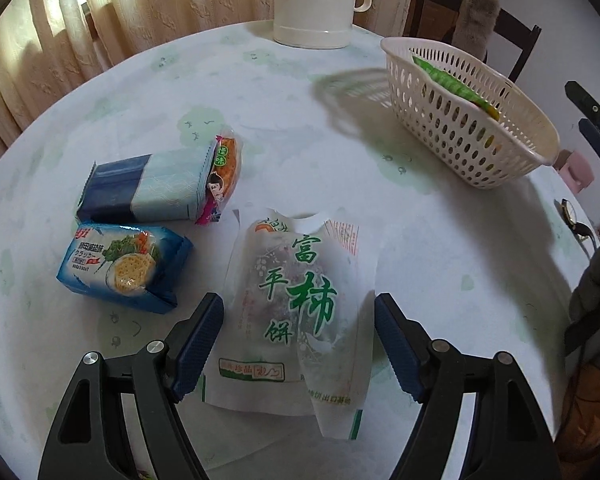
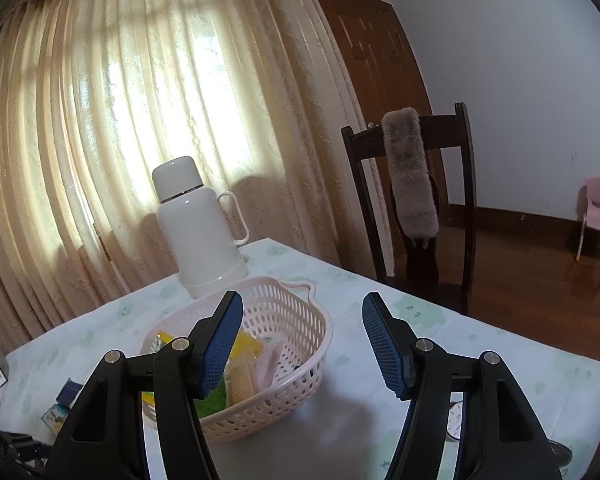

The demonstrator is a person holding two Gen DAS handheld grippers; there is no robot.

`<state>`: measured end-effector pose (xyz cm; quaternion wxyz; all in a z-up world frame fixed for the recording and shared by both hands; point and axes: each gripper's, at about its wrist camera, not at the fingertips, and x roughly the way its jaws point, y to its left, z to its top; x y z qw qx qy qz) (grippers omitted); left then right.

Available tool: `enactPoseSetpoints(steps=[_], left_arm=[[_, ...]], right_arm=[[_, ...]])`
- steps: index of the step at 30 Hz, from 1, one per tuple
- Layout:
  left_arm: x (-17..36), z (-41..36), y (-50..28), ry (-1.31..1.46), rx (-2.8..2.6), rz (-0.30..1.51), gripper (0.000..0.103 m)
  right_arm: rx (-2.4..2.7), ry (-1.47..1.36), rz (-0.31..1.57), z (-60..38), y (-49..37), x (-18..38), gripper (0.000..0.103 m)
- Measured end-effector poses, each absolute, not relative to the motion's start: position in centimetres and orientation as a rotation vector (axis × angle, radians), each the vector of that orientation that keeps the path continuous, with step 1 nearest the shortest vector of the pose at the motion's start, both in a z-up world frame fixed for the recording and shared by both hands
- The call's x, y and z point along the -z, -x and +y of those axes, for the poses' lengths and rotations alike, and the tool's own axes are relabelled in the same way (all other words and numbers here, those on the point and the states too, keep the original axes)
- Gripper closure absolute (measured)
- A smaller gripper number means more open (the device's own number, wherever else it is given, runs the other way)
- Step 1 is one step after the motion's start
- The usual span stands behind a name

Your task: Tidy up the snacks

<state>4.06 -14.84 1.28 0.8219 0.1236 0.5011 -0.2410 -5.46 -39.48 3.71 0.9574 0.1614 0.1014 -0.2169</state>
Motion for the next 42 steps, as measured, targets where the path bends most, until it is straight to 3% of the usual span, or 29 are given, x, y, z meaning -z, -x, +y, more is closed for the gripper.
enactPoseSetpoints(steps=[2,4,6,9,19,26,34,36,38,42], left_arm=[[-1.1,-14.9,-4.0,-0.266,0.499,1.052,0.036],[-1.2,-15.1,-3.8,-0.276,0.485,1.034,0.048],[-1.5,-15.0,-4.0,-0.264,0.48,1.028,0.068],[-2.1,-14.9,-3.9,-0.241,0.48,1.015,0.071],[-7.2,-16.6,-3.7,-0.203,0.508,0.905,0.071],[-11.0,-21.6,-4.1,-0.218,0.592,0.819,0.071],[-11.7,-27.8,-5.7,-0.226,0.68,0.798,0.07],[-11.7,-28.9,-6.3,-0.205,0.693,0.797,0.064],[-11.9,-29.5,-6.4,-0.184,0.702,0.79,0.051],[-12.3,-29.0,-6.1,-0.176,0.688,0.752,0.044]], right_arm=[[0.438,-0.328,0.206,-39.5,5.5,-3.7,0.04],[0.439,-0.329,0.205,-39.5,5.5,-3.7,0.04],[0.44,-0.331,0.203,-39.5,5.5,-3.8,0.04],[0.44,-0.333,0.195,-39.4,5.6,-3.8,0.04],[0.441,-0.354,0.163,-39.4,6.3,-4.0,0.04],[0.47,-0.406,0.139,-40.3,6.9,-4.1,0.04],[0.496,-0.463,0.135,-41.2,7.1,-4.0,0.04],[0.5,-0.469,0.129,-41.4,7.2,-4.0,0.04],[0.504,-0.468,0.12,-41.4,7.4,-4.1,0.04],[0.505,-0.456,0.111,-41.0,7.4,-4.2,0.04]])
